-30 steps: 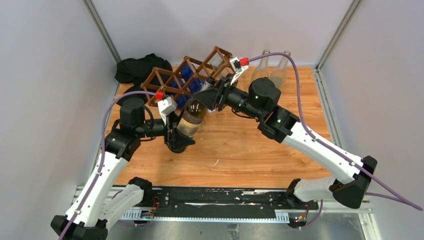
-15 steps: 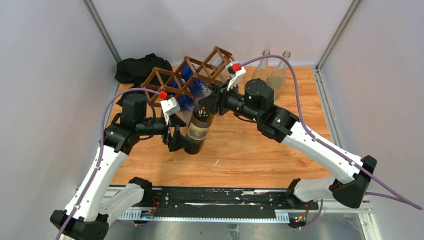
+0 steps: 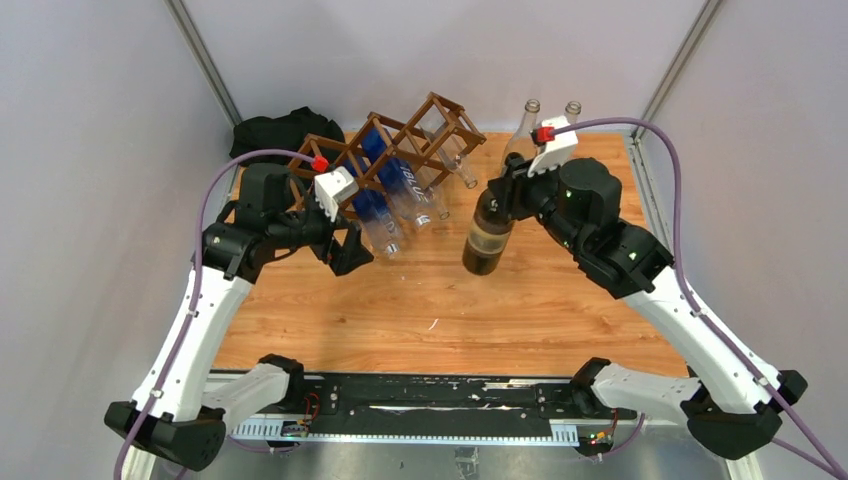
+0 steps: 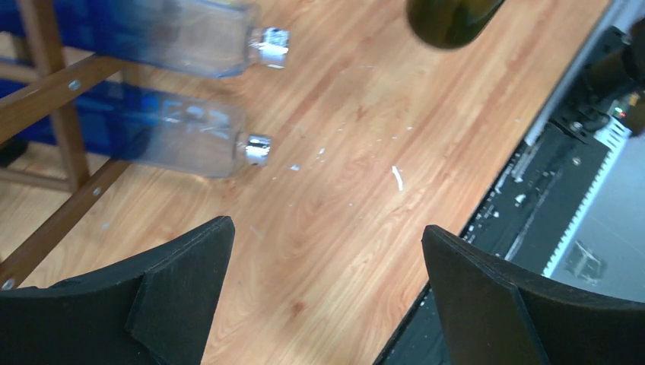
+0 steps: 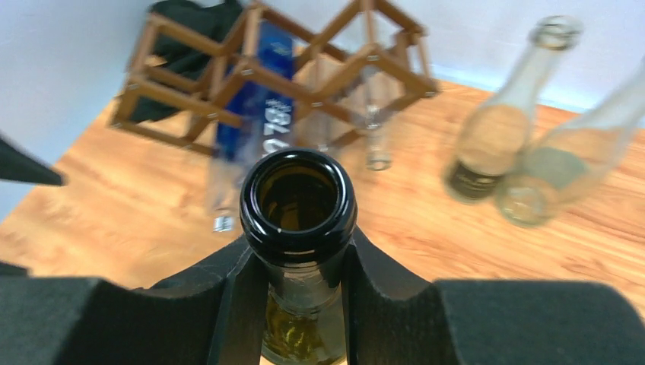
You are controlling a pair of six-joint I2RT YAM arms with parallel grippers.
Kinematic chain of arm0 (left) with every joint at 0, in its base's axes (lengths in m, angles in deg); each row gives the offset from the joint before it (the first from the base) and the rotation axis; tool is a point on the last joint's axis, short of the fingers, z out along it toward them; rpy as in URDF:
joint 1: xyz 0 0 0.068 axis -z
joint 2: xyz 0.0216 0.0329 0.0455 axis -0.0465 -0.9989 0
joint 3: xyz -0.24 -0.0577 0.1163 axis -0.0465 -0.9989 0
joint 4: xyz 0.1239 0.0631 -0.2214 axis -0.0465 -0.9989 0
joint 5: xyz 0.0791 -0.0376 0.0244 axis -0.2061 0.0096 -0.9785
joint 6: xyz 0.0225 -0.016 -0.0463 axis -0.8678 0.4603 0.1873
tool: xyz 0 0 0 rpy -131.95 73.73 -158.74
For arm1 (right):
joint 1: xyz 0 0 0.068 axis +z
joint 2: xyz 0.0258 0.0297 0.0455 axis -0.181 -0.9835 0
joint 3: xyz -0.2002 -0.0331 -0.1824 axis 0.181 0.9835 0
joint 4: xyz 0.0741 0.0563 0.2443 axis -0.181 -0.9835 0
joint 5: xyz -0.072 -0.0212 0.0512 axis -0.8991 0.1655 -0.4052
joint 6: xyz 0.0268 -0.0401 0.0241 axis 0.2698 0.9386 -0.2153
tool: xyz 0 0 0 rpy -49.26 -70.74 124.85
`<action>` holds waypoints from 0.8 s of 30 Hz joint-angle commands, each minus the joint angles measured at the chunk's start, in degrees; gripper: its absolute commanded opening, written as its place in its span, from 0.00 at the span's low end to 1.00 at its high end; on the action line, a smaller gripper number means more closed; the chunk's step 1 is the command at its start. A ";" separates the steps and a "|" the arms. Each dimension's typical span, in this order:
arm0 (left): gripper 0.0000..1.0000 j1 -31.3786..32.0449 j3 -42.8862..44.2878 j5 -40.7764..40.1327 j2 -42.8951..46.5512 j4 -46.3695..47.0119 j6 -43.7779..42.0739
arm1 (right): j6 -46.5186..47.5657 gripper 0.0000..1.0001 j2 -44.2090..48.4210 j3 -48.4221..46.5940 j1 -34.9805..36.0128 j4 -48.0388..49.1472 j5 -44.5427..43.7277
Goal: Take the wine bottle off the wine rack
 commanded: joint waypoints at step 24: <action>0.97 -14.56 6.03 -18.67 -22.98 13.25 -13.71 | 6.08 0.00 -18.09 0.55 -23.02 14.55 0.85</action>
